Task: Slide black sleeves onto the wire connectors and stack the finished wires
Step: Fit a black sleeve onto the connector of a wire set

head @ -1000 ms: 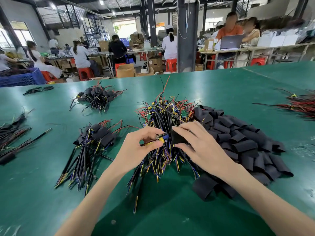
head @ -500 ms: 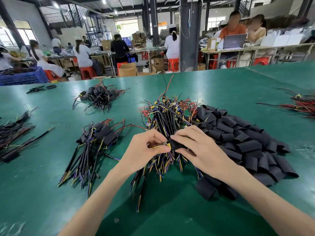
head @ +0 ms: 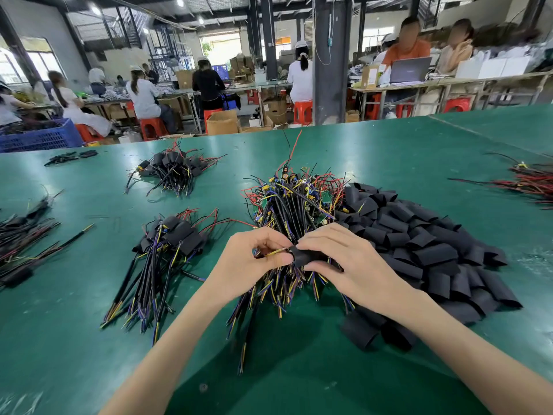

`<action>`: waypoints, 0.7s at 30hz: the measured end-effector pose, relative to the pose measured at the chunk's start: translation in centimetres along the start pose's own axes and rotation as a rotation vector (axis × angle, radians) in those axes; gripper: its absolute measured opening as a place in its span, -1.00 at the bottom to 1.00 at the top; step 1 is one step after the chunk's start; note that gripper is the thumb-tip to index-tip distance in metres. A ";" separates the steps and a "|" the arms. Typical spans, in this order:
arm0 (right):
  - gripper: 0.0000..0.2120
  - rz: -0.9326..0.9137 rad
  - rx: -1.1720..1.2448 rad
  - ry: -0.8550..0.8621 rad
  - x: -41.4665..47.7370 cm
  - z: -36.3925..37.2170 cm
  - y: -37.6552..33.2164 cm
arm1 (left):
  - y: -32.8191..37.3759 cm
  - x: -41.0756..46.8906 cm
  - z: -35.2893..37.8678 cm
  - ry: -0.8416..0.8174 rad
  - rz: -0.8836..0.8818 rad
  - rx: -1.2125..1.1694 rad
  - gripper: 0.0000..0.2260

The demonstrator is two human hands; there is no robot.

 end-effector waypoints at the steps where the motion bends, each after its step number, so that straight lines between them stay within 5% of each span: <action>1: -0.77 0.000 0.009 -0.002 0.0 0.1 -0.1 | 0.0 0.0 0.0 0.008 -0.001 0.005 -0.74; 17: -0.76 -0.020 -0.058 0.018 0.0 -0.2 -0.4 | 0.0 -0.1 -1.1 0.051 0.039 0.015 -0.70; 21: -0.84 0.015 -0.219 0.327 -0.2 -5.9 0.1 | 0.2 0.0 -4.7 0.247 0.073 -0.049 -0.70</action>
Point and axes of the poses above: each hand's wrist, its own x-axis towards the middle knuckle, its own z-axis out of the palm, y = z × x, the point moved 10 cm from there along x, towards the middle knuckle, and after that the axes turned 13 degrees about -z, right-handed, at the moved point
